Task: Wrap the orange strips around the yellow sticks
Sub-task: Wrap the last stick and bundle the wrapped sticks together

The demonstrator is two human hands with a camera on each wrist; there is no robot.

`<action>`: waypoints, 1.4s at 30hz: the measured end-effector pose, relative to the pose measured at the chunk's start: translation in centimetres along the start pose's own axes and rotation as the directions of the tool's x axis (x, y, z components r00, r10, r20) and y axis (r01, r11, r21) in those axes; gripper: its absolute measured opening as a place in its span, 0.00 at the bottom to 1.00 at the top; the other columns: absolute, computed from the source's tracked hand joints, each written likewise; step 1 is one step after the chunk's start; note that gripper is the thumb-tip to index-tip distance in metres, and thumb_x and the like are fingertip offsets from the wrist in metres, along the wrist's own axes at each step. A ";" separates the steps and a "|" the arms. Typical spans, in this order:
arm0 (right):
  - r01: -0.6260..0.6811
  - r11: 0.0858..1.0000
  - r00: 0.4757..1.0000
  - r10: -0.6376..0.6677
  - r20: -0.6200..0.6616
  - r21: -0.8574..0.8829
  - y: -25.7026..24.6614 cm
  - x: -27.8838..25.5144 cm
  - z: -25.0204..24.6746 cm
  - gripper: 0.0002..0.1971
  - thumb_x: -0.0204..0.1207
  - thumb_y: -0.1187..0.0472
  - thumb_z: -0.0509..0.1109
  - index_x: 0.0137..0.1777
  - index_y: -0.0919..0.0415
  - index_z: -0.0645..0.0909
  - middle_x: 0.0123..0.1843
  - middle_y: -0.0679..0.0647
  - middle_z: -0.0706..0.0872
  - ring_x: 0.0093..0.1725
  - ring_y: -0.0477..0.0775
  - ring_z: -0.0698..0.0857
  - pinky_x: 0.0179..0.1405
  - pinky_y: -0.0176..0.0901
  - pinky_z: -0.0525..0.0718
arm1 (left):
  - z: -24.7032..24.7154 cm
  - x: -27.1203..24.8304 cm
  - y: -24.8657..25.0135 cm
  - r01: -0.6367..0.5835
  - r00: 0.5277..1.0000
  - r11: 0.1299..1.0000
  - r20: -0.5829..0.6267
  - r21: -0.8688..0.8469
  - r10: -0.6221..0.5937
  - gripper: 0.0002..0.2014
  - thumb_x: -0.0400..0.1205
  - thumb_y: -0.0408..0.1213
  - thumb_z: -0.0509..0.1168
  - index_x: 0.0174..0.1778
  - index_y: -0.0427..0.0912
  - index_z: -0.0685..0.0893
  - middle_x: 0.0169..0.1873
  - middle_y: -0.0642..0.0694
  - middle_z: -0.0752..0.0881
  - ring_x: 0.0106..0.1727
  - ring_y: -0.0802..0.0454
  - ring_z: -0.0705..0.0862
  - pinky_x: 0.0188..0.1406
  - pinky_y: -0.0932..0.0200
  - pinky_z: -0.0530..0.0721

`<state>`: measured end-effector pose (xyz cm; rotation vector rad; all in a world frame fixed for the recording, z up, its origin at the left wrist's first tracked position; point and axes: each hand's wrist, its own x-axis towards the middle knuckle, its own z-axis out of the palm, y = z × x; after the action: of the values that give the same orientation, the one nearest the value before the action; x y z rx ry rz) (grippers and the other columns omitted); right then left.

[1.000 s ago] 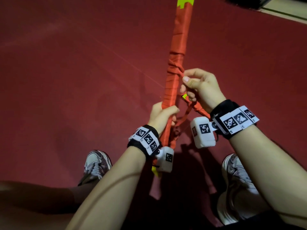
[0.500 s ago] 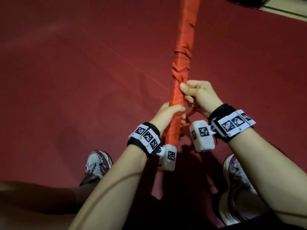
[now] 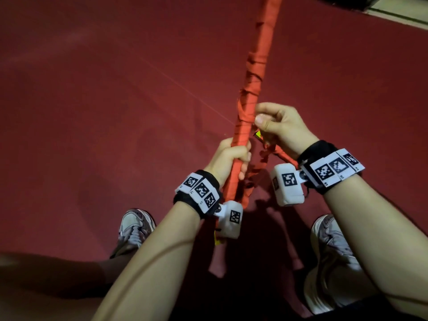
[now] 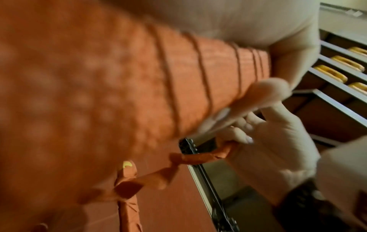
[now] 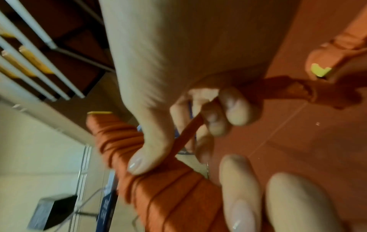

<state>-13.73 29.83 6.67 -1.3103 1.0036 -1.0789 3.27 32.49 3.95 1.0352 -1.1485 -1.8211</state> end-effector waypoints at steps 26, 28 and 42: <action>-0.061 0.998 0.993 0.060 0.097 0.012 -0.1 -0.5 0.9 0.19 0.77 0.55 0.75 0.62 0.68 0.84 0.38 0.55 0.88 0.26 0.44 0.69 0.23 0.36 0.64 | 0.8 -0.1 -0.6 -0.012 1.000 0.990 0.019 -0.141 0.015 0.09 0.59 0.26 0.58 0.34 0.39 0.69 0.20 0.43 0.70 0.19 0.50 0.69 0.19 0.62 0.70; -0.089 0.990 0.978 0.065 0.199 0.113 0.1 -0.8 0.7 0.26 0.78 0.55 0.71 0.70 0.75 0.79 0.57 0.73 0.87 0.28 0.44 0.66 0.24 0.38 0.58 | 0.8 -0.2 -0.5 0.001 0.997 0.995 0.083 -0.103 0.008 0.10 0.58 0.26 0.59 0.34 0.39 0.70 0.20 0.41 0.71 0.19 0.48 0.70 0.19 0.61 0.73; 0.049 0.978 0.964 -0.100 -0.246 -0.205 -0.1 0.4 1.2 0.07 0.76 0.68 0.78 0.40 0.63 0.82 0.24 0.44 0.84 0.21 0.37 0.76 0.24 0.27 0.72 | 1.6 1.1 -1.4 -0.052 0.909 0.986 -0.401 0.158 0.112 0.10 0.76 0.28 0.77 0.34 0.40 0.83 0.21 0.47 0.81 0.21 0.52 0.76 0.24 0.60 0.77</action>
<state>-12.45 29.69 6.85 -1.4013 1.2887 -1.2541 1.17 32.53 2.79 1.3542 -1.0547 -1.3806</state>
